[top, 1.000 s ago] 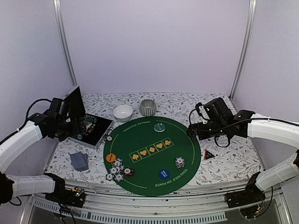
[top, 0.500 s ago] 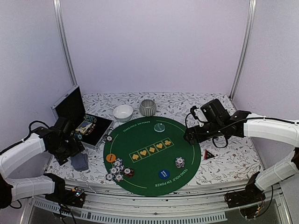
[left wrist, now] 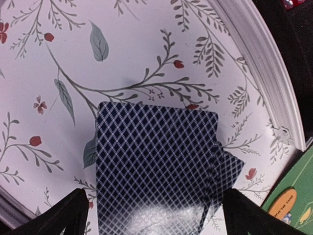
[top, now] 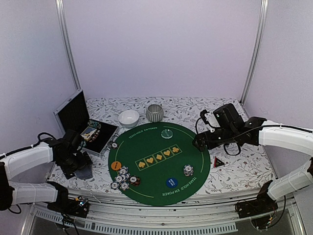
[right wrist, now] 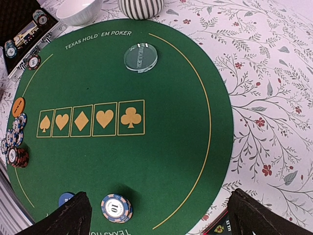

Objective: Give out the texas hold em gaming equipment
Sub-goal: Pick up the poker card from the center of the board, then pass from the left arm to the right

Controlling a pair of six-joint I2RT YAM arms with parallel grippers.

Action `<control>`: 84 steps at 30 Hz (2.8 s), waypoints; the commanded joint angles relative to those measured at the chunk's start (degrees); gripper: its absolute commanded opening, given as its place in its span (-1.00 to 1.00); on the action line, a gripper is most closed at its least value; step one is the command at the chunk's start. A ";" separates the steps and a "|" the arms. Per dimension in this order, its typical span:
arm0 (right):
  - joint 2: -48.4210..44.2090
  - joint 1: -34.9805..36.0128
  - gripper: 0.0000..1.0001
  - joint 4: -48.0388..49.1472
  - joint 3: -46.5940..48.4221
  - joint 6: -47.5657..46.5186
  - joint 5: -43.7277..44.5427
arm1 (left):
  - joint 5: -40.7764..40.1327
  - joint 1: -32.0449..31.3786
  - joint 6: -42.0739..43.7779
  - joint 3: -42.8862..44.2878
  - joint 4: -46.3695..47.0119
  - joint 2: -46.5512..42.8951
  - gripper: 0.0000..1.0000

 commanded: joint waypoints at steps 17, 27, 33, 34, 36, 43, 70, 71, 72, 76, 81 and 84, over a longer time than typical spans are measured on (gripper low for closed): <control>-3.32 -0.31 0.98 1.55 -0.52 -1.16 -3.20 | 2.23 -7.65 5.36 0.43 4.87 6.59 0.96; -5.62 -0.30 0.98 1.63 -1.03 -1.05 -3.59 | 2.41 -9.90 4.35 0.95 3.34 11.75 0.59; -5.97 -0.27 0.98 1.80 -0.73 -1.40 -3.63 | 2.71 -10.53 4.27 1.17 2.62 10.37 0.26; -5.90 -0.24 0.98 1.81 -0.70 -1.45 -3.67 | 2.76 -10.61 4.40 1.17 2.62 10.01 0.20; -5.50 -0.24 0.98 1.90 -0.58 -1.41 -3.88 | 3.07 -10.75 4.76 1.17 2.64 9.51 0.11; -5.47 -0.30 0.98 1.99 -0.32 -1.06 -5.01 | 3.45 -11.32 5.43 1.64 2.62 8.42 -0.12; 0.99 -0.09 1.00 6.80 9.11 1.53 -26.80 | -7.14 -49.60 41.50 48.10 -17.03 24.64 -0.21; 1.62 0.03 0.97 7.77 9.49 2.34 -28.67 | -8.33 -51.45 43.74 49.32 -18.32 26.44 -0.21; 2.14 0.44 0.95 8.90 9.73 3.45 -30.19 | -9.14 -53.27 45.40 50.47 -19.62 28.75 -0.22; 3.80 2.76 0.93 18.15 7.15 7.76 -39.77 | -7.09 -54.20 49.81 52.88 -19.30 31.41 -0.22; 6.16 3.53 0.91 26.11 2.85 13.69 -45.58 | -3.90 -54.87 53.34 52.19 -13.99 29.46 -0.23; 7.43 3.54 0.90 29.66 1.65 15.80 -47.04 | -3.11 -55.37 54.97 51.42 -11.85 28.11 -0.23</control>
